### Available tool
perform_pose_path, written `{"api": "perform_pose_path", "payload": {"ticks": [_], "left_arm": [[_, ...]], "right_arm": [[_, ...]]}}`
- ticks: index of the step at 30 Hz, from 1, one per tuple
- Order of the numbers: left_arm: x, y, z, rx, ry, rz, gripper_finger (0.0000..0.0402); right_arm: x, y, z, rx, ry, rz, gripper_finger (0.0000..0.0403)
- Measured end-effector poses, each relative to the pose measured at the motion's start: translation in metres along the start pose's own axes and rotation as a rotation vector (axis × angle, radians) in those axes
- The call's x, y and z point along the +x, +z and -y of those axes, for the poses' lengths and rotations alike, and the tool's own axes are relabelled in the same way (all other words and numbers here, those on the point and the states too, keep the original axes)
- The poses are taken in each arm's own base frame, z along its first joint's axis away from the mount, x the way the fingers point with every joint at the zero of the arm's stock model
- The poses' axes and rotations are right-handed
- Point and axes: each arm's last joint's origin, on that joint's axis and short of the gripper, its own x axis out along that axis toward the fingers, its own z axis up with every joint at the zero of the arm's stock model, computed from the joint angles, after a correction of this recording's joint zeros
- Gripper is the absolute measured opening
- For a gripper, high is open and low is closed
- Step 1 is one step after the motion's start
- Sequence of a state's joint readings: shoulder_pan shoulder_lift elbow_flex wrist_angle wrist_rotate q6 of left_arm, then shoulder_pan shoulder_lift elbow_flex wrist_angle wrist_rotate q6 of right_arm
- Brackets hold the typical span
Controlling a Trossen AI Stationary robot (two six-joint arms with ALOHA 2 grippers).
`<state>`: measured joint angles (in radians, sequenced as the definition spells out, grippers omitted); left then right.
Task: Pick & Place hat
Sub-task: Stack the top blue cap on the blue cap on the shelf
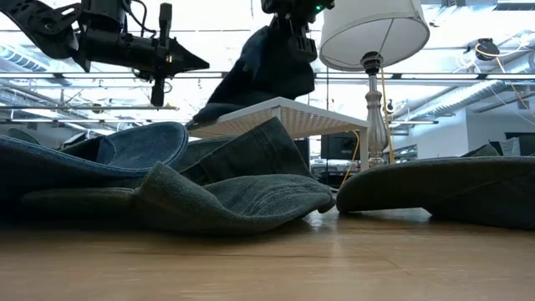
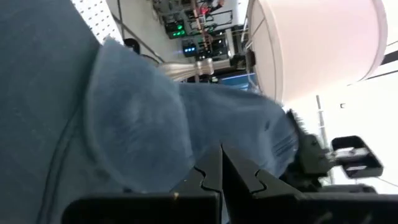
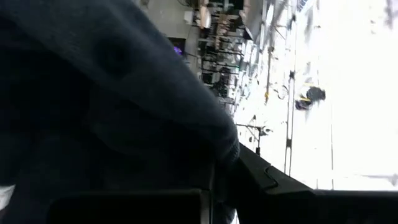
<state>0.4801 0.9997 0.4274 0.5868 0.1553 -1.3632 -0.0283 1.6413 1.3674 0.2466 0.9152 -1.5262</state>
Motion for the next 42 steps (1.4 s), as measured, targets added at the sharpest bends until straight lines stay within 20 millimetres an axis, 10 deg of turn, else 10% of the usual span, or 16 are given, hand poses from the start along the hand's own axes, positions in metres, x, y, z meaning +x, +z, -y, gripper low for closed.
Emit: {"api": "perform_pose_path", "payload": {"ticks": [25,42], "left_arm": [[-0.006,-0.006,-0.032,0.008,0.355,-0.004,0.0000],[0.019,-0.002,-0.027,0.019,0.377,-0.027,0.0000]], "right_arm": [[0.020,-0.019,0.000,0.007,0.013,-0.054,0.0020],[0.017,-0.017,0.048,0.145,-0.127,0.037,0.0020]]}}
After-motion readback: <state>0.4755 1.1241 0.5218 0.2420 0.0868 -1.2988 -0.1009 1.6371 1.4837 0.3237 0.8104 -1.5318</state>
